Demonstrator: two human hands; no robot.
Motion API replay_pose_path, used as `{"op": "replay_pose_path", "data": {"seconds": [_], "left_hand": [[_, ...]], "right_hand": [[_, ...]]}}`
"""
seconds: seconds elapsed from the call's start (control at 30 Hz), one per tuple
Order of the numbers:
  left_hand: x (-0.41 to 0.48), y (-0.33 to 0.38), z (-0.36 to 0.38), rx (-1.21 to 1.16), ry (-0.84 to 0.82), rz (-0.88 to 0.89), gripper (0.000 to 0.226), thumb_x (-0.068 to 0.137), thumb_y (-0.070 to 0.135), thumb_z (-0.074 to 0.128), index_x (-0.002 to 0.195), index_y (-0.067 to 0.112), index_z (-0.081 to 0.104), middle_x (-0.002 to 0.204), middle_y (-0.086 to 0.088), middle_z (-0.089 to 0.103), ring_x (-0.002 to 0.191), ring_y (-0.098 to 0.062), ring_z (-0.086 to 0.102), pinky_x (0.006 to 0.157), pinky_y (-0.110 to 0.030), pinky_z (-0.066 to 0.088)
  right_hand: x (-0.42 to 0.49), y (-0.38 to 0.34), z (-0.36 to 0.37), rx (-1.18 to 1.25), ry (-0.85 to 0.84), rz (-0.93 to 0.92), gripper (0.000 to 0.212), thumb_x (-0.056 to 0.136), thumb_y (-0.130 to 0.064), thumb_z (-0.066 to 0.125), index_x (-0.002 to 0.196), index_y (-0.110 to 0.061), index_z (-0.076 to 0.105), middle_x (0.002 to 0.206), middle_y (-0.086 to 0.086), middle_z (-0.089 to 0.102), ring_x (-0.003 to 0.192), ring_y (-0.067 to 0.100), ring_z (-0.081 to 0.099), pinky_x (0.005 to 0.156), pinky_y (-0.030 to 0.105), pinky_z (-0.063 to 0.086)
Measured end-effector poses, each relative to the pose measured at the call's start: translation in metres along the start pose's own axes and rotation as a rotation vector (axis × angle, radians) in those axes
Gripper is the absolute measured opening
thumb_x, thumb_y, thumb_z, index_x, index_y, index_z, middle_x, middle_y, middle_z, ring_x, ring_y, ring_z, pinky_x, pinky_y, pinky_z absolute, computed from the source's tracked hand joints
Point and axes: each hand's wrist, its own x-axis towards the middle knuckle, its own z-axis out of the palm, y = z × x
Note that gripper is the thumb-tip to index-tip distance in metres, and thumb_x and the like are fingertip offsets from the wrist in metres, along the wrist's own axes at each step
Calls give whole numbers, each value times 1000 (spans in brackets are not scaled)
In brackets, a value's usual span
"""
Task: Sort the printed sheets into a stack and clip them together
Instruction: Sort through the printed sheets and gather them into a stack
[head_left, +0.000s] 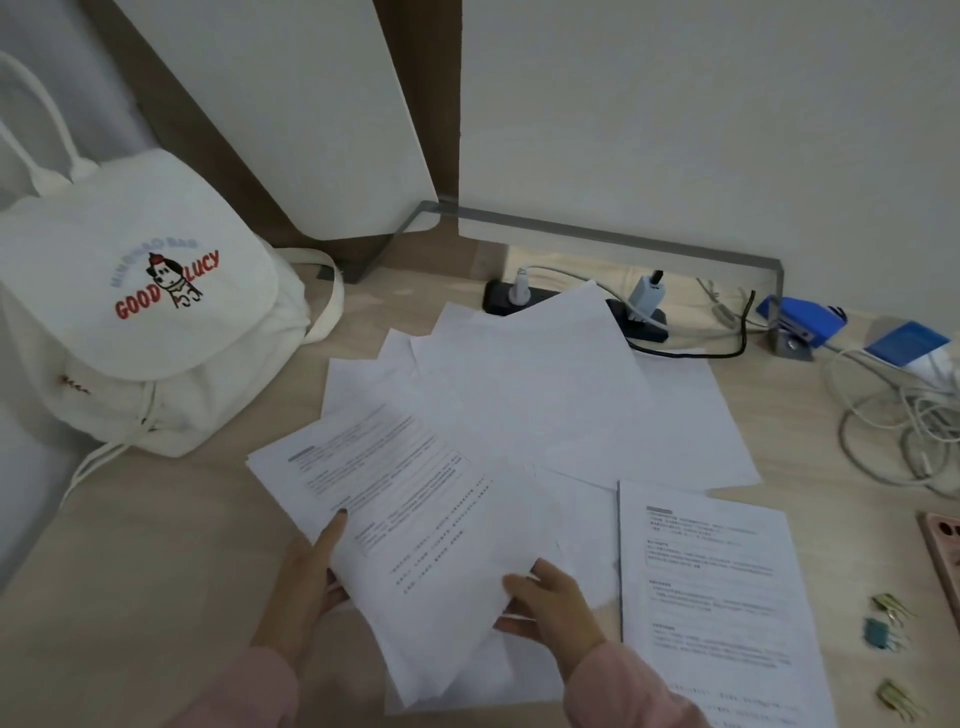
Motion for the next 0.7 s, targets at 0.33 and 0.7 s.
{"op": "replay_pose_path", "data": {"seconds": [0.33, 0.7], "left_hand": [[3, -7, -27, 220, 88, 170, 42, 91, 8, 50, 132, 18, 48, 118, 0, 58, 112, -24, 54, 102, -44, 41], [-1, -11, -67, 311, 213, 111, 42, 88, 2, 46, 128, 11, 49, 121, -7, 60, 106, -27, 56, 85, -38, 44]], "right_hand": [[30, -27, -24, -523, 355, -331, 26, 87, -13, 58, 112, -15, 52, 107, 9, 58, 84, 17, 58, 73, 24, 43], [95, -74, 28, -1316, 248, -573, 61, 90, -34, 51, 140, -9, 28, 151, 6, 24, 132, 25, 35, 102, 34, 37]]}}
